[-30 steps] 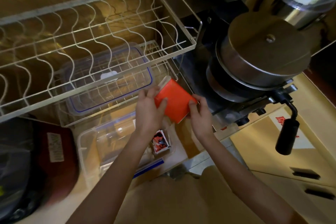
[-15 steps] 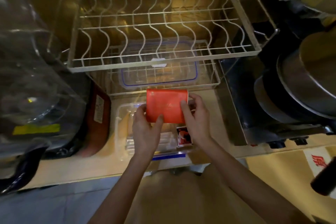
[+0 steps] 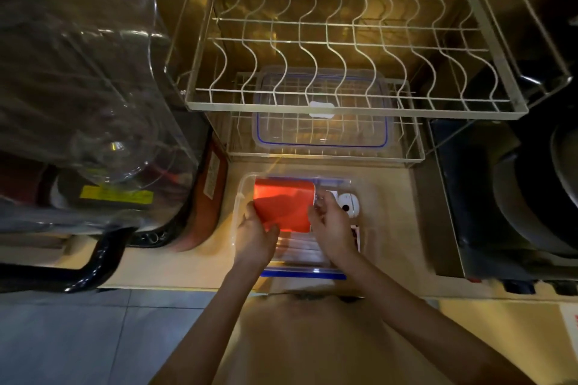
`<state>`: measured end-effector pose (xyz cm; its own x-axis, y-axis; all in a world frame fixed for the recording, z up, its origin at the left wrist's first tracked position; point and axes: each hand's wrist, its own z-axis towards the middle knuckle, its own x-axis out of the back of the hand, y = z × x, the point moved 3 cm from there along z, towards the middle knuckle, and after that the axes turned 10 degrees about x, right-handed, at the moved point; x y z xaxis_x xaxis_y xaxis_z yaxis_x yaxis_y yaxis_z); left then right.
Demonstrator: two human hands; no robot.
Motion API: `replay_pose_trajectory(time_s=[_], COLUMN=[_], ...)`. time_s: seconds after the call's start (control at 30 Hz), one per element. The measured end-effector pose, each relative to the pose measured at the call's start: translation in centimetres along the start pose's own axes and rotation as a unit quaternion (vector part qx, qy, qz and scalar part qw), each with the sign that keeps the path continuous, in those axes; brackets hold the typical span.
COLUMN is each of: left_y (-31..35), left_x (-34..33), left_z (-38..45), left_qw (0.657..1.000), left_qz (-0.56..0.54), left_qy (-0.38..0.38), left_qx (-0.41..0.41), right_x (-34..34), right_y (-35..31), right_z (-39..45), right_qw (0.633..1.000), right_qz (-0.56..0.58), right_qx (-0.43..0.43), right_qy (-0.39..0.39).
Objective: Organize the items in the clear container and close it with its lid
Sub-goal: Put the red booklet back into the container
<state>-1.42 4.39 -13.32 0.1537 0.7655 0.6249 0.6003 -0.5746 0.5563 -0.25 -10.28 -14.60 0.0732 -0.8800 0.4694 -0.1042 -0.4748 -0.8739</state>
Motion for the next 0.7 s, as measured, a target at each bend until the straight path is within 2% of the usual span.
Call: replay_pose_trajectory(time_s=[0.33, 0.47, 0.57, 0.7], left_y=[-0.8, -0.7, -0.9, -1.1], left_x=[-0.9, -0.6, -0.6, -1.2], left_z=[1.0, 0.7, 0.2, -0.5], left_qw=[0.996, 0.995, 0.988, 0.959], left_qz=[0.018, 0.03, 0.098, 0.21], left_qy=[-0.082, -0.092, -0.112, -0.143], left_qx=[0.005, -0.007, -0.049, -0.121], right_x=[-1.3, -1.5, -1.6, -1.9], right_y=[0.9, 1.1, 1.5, 1.8], right_z=[-0.2, -0.1, 0.0, 0.2], right_qw=[0.999, 0.998, 0.997, 0.995], right_qz=[-0.033, -0.053, -0.069, -0.078], right_qx=[0.017, -0.007, -0.026, -0.034], right_qy=[-0.016, -0.019, -0.028, -0.043])
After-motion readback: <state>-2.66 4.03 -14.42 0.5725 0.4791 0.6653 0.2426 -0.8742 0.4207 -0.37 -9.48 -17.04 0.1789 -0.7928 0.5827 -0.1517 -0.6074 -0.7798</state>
